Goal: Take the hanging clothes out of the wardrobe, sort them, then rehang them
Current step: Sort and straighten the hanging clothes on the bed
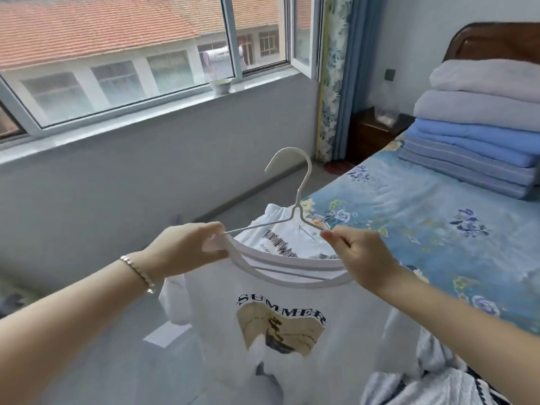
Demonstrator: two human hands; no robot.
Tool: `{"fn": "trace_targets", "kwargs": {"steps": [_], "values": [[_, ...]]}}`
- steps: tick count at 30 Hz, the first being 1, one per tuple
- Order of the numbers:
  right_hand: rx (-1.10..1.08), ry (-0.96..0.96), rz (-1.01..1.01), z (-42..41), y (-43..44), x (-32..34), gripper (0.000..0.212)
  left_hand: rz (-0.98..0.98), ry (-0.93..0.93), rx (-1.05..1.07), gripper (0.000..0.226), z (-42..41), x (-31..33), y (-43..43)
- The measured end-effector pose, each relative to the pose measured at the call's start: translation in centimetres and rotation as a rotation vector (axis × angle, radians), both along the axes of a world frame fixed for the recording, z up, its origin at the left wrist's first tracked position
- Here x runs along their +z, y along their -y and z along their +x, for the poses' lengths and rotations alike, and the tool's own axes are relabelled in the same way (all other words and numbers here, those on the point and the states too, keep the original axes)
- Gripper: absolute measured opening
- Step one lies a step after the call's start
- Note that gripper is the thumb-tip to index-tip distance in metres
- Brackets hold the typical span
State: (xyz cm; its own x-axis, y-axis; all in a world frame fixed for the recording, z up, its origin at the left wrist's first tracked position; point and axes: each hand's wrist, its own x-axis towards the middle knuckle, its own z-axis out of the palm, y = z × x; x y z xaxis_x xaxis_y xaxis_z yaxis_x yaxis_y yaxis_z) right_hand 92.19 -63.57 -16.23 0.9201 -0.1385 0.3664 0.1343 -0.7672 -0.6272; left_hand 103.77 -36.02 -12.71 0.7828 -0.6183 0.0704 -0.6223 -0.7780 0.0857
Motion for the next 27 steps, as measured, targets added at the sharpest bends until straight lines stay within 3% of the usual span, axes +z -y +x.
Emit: {"fn": "trace_targets", "kwargs": {"steps": [4,6,11,13,16,20,25,27], "values": [[-0.03,-0.113,0.06,5.5,-0.2,-1.1,0.051,-0.117,0.031,-0.141,0.065,5.2,-2.8,1.2],[-0.06,-0.158,0.066,8.1,0.0,-1.8,0.041,-0.216,-0.011,-0.106,0.067,8.8,-4.7,2.0],[-0.372,-0.177,-0.026,14.7,0.7,-6.7,0.055,-0.168,-0.129,-0.306,0.06,18.6,-10.2,6.1],[-0.472,-0.187,0.015,17.8,1.1,-9.9,0.058,-0.084,-0.237,-0.402,0.061,22.8,-12.8,8.1],[-0.649,-0.207,0.158,22.1,2.3,-15.1,0.054,0.057,-0.491,-0.479,0.038,29.4,-16.8,11.7],[-0.795,-0.295,0.219,25.2,3.9,-20.2,0.049,0.043,-0.702,-0.371,0.041,36.6,-21.8,16.7],[-0.897,-0.356,0.186,27.1,6.4,-25.8,0.06,0.062,-0.758,-0.227,0.023,43.8,-28.7,24.0],[-0.953,-0.328,0.157,27.8,7.7,-27.9,0.05,0.104,-0.744,-0.228,0.025,45.6,-31.7,26.6]]}}
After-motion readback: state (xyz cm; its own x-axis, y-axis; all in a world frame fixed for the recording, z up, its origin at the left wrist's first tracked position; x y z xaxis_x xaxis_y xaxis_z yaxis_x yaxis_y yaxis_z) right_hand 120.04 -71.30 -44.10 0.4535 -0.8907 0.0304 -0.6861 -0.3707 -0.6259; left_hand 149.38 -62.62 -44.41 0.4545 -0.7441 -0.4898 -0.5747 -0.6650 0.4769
